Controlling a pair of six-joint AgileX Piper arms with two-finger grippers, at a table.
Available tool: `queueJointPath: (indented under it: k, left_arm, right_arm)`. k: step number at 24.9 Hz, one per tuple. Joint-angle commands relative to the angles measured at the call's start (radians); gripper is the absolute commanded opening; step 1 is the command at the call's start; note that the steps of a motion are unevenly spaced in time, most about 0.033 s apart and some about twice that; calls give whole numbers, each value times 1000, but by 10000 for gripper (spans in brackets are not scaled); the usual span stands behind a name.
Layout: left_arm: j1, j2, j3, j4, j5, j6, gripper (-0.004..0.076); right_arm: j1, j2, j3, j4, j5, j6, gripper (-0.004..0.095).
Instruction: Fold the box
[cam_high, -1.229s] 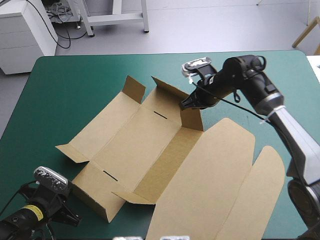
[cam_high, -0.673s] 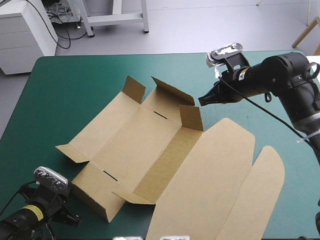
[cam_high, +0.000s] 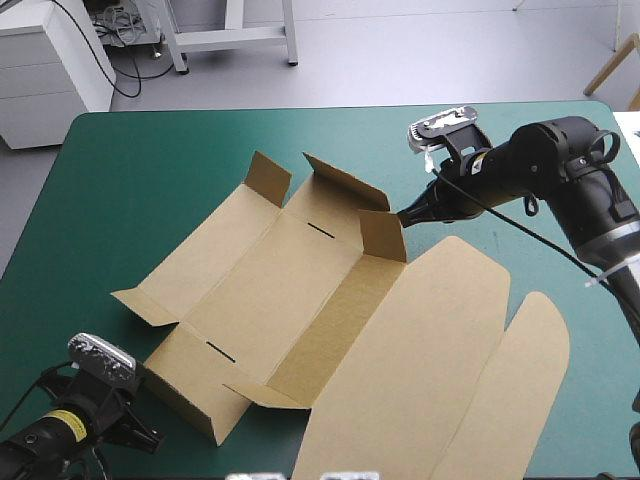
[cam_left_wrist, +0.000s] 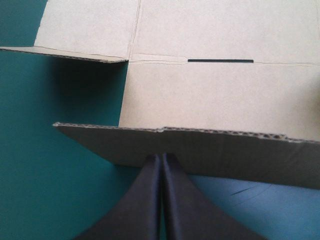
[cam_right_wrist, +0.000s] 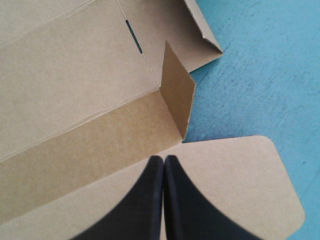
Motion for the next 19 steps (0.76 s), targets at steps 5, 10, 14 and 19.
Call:
queueJointPath:
  k: [5,10,14,19]
  left_arm:
    - [-1,8,-30,-4,-51,-1,-10]
    - [-1,8,-30,-4,-51,-1,-10]
    - [-1,8,-30,-5,-51,-1,-10]
    - [-1,8,-30,-5,-51,-1,-10]
  right_arm:
    - [-5,-34,-22,-31,-40,-16,97]
    - [-5,-34,-22,-38,-40,19,417]
    - [-5,-34,-22,-38,-40,19,704]
    - [-5,-34,-22,-36,-40,19,746]
